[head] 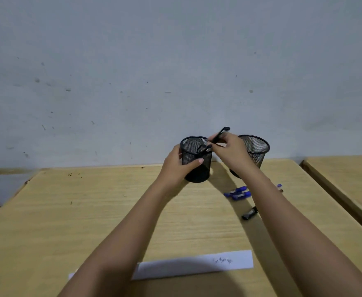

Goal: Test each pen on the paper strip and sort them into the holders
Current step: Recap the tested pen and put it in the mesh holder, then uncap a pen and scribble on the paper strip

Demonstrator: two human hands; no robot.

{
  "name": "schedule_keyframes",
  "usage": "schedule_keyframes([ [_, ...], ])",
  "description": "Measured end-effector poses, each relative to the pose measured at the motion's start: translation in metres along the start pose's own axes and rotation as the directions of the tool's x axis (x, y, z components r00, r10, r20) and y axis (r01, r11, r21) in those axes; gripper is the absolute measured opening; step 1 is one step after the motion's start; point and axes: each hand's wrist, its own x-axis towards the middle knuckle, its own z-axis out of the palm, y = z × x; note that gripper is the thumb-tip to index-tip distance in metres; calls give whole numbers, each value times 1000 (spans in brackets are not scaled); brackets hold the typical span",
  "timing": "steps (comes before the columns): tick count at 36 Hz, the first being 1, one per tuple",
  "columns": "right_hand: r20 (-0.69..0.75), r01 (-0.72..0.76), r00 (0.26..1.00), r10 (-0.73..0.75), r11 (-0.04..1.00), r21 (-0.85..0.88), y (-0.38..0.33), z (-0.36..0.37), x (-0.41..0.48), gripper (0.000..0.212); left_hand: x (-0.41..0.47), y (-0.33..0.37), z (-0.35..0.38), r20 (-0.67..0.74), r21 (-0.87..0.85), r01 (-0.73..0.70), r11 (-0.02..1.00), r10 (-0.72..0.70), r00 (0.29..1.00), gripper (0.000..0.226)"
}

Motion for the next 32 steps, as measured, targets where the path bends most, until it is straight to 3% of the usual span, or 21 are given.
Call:
schedule_keyframes([
  [6, 40, 0, 999, -1, 1000, 20, 3, -13, -10, 30, -6, 4, -2, 24, 33, -14, 999, 13, 1000, 38],
  [11, 4, -41, 999, 41, 997, 65, 15, -40, -42, 22, -25, 4, -6, 110, 211, -53, 976, 30, 993, 22],
  [15, 17, -51, 999, 51, 999, 13, 35, -63, -79, 19, -42, -7, -11, 224, 445, -147, 884, 49, 973, 34],
  [21, 50, -121, 990, 133, 973, -197, 73, -90, -119, 14, -61, -22, -9, 291, 690, -130, 712, -108, 951, 38],
  [25, 156, 17, 986, 51, 912, -410, 84, -96, -124, 23, -66, -25, -7, 333, 778, -159, 607, -185, 925, 64],
  [32, 325, 220, 944, -56, 841, -495, 83, -86, -115, 21, -62, -26, -7, 326, 794, -157, 588, -193, 926, 67],
])
